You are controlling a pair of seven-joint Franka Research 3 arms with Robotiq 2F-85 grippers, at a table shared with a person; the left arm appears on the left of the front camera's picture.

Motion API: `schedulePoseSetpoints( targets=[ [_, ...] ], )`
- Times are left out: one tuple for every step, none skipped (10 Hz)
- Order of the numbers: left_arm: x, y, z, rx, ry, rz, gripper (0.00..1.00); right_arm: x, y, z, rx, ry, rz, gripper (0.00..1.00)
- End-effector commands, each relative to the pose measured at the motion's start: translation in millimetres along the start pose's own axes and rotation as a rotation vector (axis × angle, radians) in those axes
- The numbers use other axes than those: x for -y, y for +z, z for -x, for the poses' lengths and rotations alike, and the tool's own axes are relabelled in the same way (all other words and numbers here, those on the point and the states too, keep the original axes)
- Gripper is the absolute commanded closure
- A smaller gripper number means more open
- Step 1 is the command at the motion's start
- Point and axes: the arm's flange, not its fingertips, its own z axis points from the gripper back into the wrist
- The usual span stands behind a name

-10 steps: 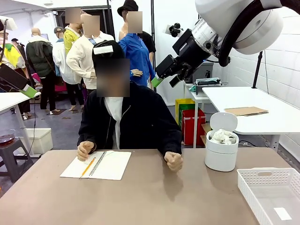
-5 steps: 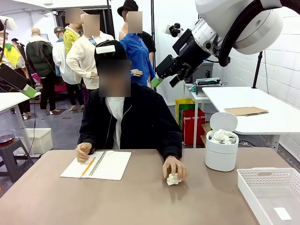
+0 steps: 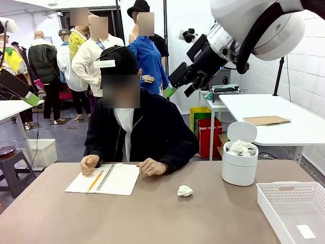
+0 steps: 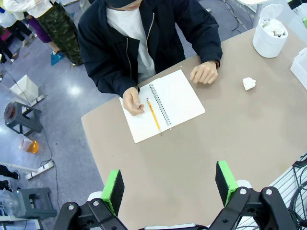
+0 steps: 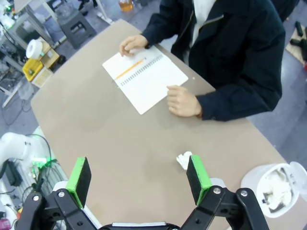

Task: Sort the paper based on its condition.
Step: If a person hands you a paper, place it in the Organizing basket , and if it's crumpled, put it in the Trash can.

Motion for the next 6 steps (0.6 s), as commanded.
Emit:
schedulePoseSetpoints(
  targets=[
    [-0.9, 0.2, 0.1, -0.002, 0.001, -0.010, 0.00, 6.8, -20.8, -2.2, -0.107, -0.054, 0.036, 0.00],
    [-0.9, 0.2, 0.1, -0.002, 0.001, -0.010, 0.00, 14.9, -35.2, -2.9, -0.177, -0.083, 0.039, 0.00],
    [-0.9, 0.2, 0.1, -0.002, 0.001, -0.010, 0.00, 22.7, -51.0, -2.7, -0.246, -0.106, 0.044, 0.00],
    [-0.9, 0.2, 0.1, -0.002, 0.001, -0.010, 0.00, 26.6, -62.5, -4.2, -0.276, -0.110, 0.049, 0.00],
    [-0.9, 0.2, 0.1, -0.002, 0.001, -0.010, 0.00, 31.7, -73.9, -5.1, -0.305, -0.115, 0.057, 0.00],
    [-0.9, 0.2, 0.1, -0.002, 0.001, -0.010, 0.00, 36.7, -89.8, -0.9, -0.350, -0.133, 0.057, 0.00]
  ],
)
